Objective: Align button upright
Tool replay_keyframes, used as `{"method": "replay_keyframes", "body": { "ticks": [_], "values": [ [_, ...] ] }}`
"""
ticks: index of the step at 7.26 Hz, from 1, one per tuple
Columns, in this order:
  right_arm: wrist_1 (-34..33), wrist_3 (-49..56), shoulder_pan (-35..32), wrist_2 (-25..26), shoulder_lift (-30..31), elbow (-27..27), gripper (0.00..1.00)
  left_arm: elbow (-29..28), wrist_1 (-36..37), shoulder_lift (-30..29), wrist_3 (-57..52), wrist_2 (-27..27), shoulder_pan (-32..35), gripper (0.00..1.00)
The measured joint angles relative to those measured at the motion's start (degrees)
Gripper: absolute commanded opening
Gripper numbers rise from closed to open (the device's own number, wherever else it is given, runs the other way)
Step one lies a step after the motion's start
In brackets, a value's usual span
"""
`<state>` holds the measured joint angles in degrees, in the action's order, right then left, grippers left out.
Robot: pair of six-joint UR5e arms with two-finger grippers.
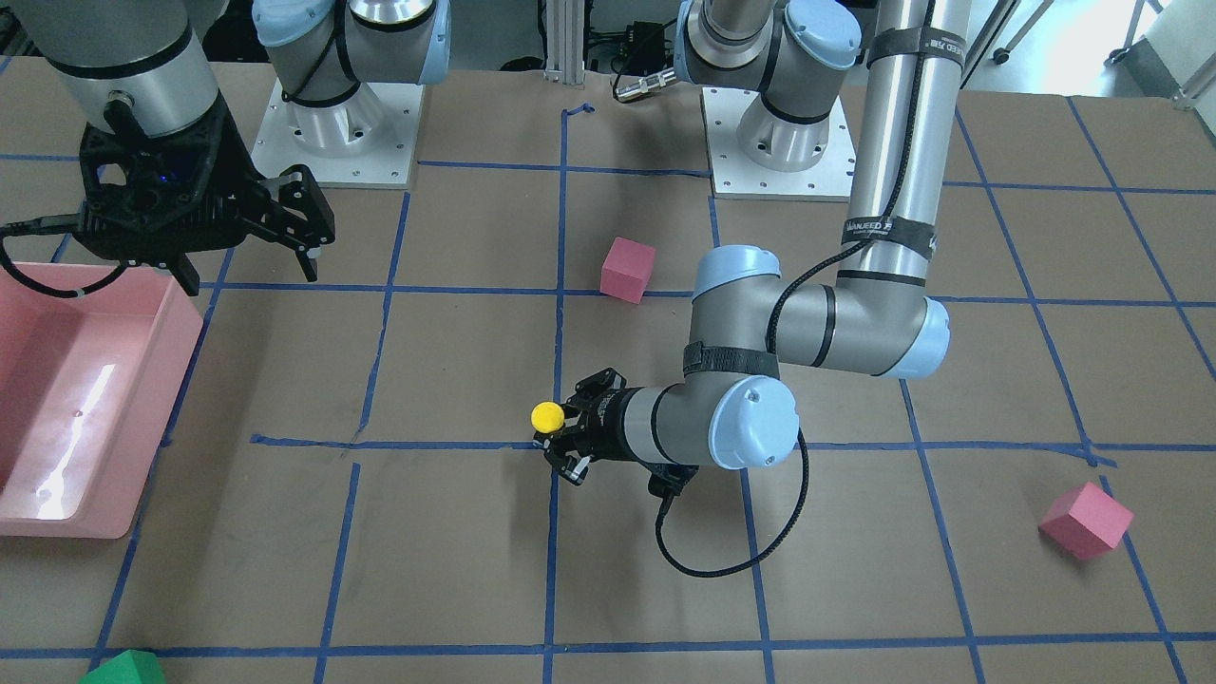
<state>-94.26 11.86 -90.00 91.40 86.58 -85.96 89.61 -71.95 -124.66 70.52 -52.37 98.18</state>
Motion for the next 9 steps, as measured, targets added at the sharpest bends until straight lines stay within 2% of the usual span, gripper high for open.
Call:
{"method": "replay_keyframes", "body": {
  "ticks": [1,6,7,9],
  "values": [
    [-0.03,0.00,0.00,0.00,0.00,0.00,1.00,0.19,0.18,-0.03,-0.13,-0.07,0.00,0.99],
    [-0.19,0.00,0.00,0.00,-0.01,0.00,1.00,0.49,0.53,0.88,-0.61,-0.79,-0.01,1.00],
    [-0.21,0.00,0.00,0.00,-0.01,0.00,1.00,0.30,0.87,1.85,-3.12,-2.95,-0.01,1.00],
    [-0.16,0.00,0.00,0.00,0.00,0.00,1.00,0.67,1.31,6.07,-12.37,-12.63,0.32,1.00]
  ]
}}
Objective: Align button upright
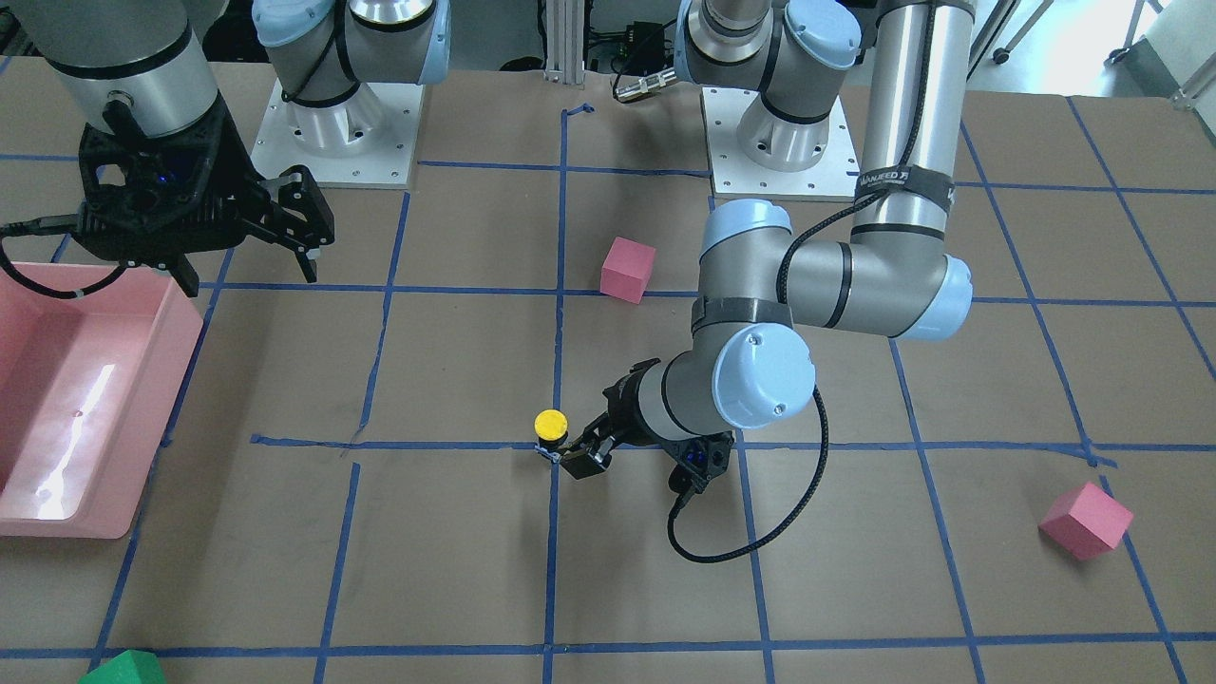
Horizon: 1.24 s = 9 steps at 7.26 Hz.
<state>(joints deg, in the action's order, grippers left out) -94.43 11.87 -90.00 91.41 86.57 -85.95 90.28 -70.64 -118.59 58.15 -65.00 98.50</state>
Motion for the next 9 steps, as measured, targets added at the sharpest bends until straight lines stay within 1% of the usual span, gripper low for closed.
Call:
{"method": "replay_keyframes", "body": {
  "ticks": [1,2,3,4,5,6,7,9],
  "values": [
    [0.16,0.00,0.00,0.00,0.02,0.00,1.00,0.60,-0.20,3.09,-5.91,-3.38,0.25,1.00],
    [0.91,0.04,0.02,0.00,0.10,0.00,1.00,1.30,-0.24,6.44,-14.99,-7.65,0.21,1.00],
    [3.95,0.15,0.06,-0.38,0.41,0.02,1.00,1.73,-0.33,9.33,-26.51,-12.74,0.00,1.00],
    [8.80,0.22,0.06,-1.12,0.92,0.05,1.00,1.79,-0.70,11.72,-36.38,-17.38,-0.19,1.00],
    [11.52,0.17,0.04,-1.49,1.18,0.07,1.00,1.45,-2.18,14.06,-43.13,-20.68,-0.46,1.00],
    [12.59,0.03,0.01,-1.66,1.27,0.08,1.00,0.71,-5.11,16.78,-47.91,-22.41,-1.00,1.00],
    [12.94,-0.65,-0.02,-1.72,1.29,0.07,1.00,-0.16,-7.74,19.71,-50.40,-23.12,-1.53,1.00],
    [12.72,-4.17,-0.07,-1.75,1.32,0.01,1.00,-1.41,-9.70,25.47,-51.82,-23.43,-1.87,1.00]
  ]
}}
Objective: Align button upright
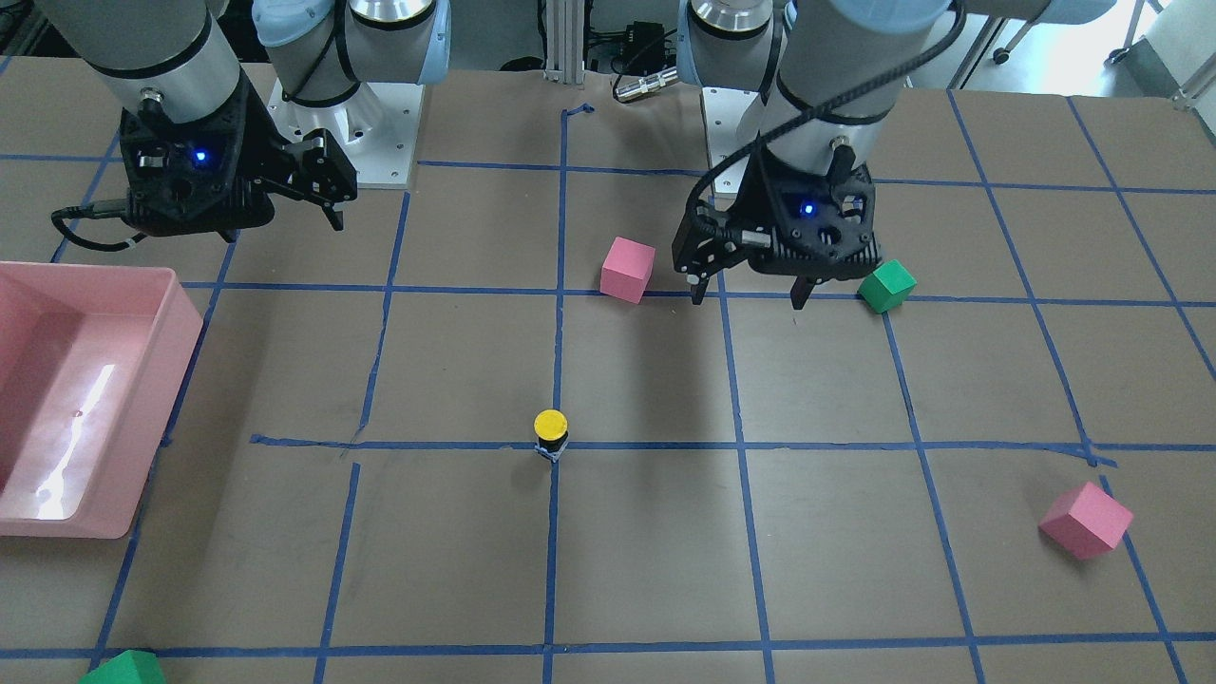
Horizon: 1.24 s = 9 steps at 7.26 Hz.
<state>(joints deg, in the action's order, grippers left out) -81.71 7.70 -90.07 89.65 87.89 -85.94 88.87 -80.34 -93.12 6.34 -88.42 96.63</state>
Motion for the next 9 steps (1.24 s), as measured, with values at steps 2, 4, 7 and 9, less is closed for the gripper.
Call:
{"method": "replay_keyframes", "body": {
  "ticks": [2,4,7,9],
  "values": [
    [-0.24,-1.09,-0.02,0.05,0.00,-0.01,1.00,0.10,-0.15,3.71,-0.19,0.18,-0.01,1.00],
    [-0.37,-1.26,-0.02,0.08,0.00,-0.01,1.00,3.22,0.78,6.94,-3.47,-1.31,0.07,1.00],
    [-0.52,-1.24,-0.01,0.14,0.00,-0.01,1.00,9.87,2.47,11.77,-7.85,-4.55,0.22,1.00],
    [-0.52,-1.23,-0.02,0.17,0.00,-0.01,1.00,12.29,5.79,12.96,-8.51,-4.90,-0.16,1.00]
  ]
}}
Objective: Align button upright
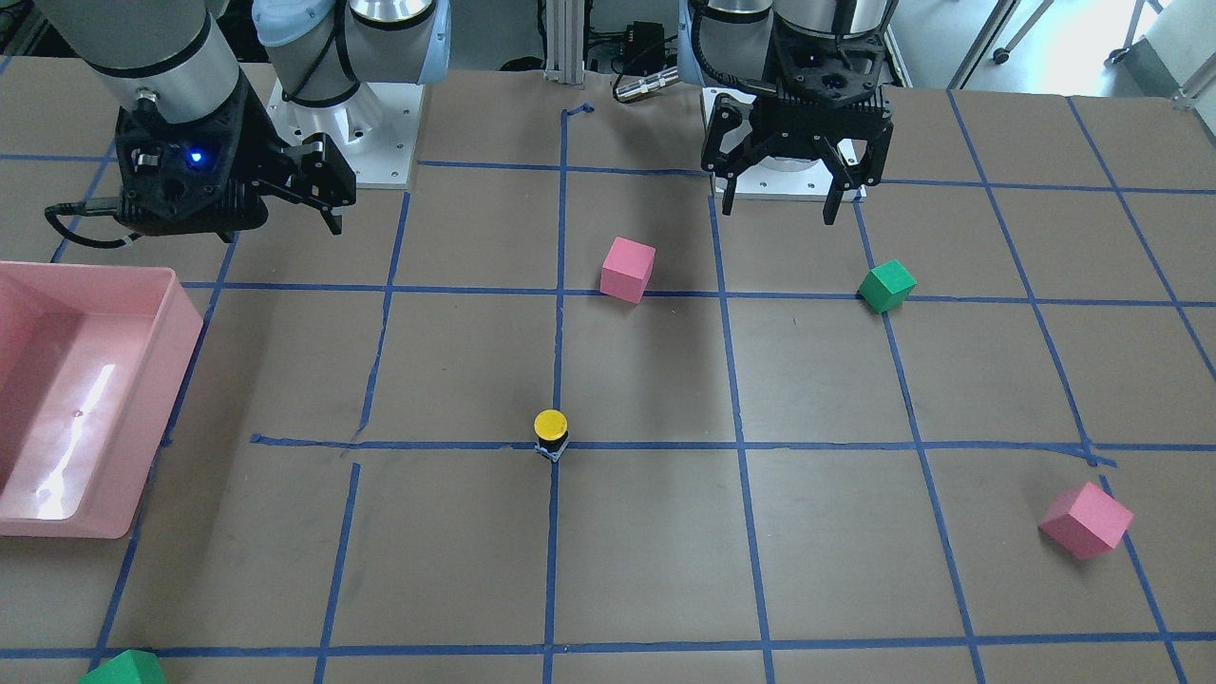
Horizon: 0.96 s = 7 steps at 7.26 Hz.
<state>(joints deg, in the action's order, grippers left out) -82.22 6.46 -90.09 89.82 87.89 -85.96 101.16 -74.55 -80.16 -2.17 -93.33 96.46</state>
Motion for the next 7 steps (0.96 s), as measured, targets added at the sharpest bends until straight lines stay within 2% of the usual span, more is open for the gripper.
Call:
{"method": "replay_keyframes", "body": {
  "ticks": [4,7],
  "values": [
    [0.02,-0.02,0.00,0.03,0.00,0.00,1.00,-8.84,-6.61,-4.19,-0.08,1.29,-4.85,1.00],
    [-0.01,-0.04,0.01,0.09,0.00,0.00,1.00,-10.88,-5.36,-7.53,4.54,1.53,-2.32,1.00]
  ]
}}
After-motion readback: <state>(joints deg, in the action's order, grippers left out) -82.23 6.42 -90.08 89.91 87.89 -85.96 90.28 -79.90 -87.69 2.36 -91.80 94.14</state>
